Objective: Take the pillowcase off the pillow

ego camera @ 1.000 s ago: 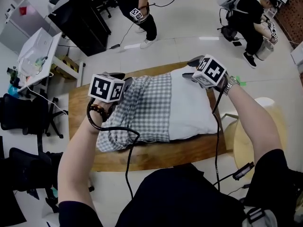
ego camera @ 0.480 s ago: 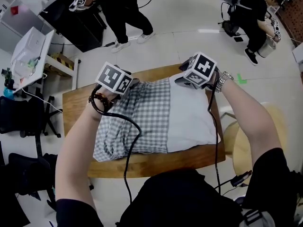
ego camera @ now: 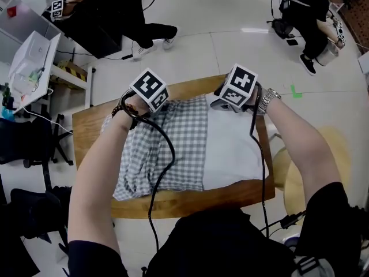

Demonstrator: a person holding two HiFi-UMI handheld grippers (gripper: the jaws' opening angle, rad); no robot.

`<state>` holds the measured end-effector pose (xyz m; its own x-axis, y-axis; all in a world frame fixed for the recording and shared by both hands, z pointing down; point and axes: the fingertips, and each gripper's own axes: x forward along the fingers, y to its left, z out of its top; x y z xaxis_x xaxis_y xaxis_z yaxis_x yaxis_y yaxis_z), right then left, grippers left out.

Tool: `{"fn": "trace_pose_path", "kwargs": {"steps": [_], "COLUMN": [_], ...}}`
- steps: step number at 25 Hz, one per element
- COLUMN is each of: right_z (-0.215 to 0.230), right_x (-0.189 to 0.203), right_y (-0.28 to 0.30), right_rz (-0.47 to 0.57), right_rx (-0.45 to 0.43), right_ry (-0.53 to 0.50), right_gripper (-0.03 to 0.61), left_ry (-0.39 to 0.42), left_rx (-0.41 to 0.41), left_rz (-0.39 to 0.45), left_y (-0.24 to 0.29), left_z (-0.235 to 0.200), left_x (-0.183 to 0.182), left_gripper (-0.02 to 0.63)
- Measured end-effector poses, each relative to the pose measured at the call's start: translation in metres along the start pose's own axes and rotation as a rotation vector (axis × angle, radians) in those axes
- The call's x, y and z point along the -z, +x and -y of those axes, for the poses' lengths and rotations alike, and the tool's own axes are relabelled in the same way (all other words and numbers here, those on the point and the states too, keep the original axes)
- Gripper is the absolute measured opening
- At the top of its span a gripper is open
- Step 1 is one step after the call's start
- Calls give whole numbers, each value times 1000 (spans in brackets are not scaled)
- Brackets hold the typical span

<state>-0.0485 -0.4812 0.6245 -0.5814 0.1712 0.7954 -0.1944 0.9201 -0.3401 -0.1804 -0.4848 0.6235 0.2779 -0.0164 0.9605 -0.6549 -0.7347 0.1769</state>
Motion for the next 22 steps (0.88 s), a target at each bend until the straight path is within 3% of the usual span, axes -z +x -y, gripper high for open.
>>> {"fn": "trace_pose_path", "kwargs": {"steps": [4,7,14,18,22], "right_z": [-3,-3,-10,-13,-12], "right_x": [2,0,3,6,2], "right_y": [-2,-9,-14,-16,-15], "right_rz": [5,22,50,45,41], "right_rx": [9,34,77,86,90], "right_ry": [2,3,-13,-29,-32], "right_gripper": [95,33,22,23,23], "left_ry": [-27,-24,-110,-191,-270], "left_rx": [9,-35,5,55,128], "left_rz": [-39,-57,33,77,81], "left_y": [12,12,3,0,2], "left_z": [-3,-11,-4,6,10], "left_x": [10,15,15,4,1], "left_gripper": [5,5,6,187,222]}}
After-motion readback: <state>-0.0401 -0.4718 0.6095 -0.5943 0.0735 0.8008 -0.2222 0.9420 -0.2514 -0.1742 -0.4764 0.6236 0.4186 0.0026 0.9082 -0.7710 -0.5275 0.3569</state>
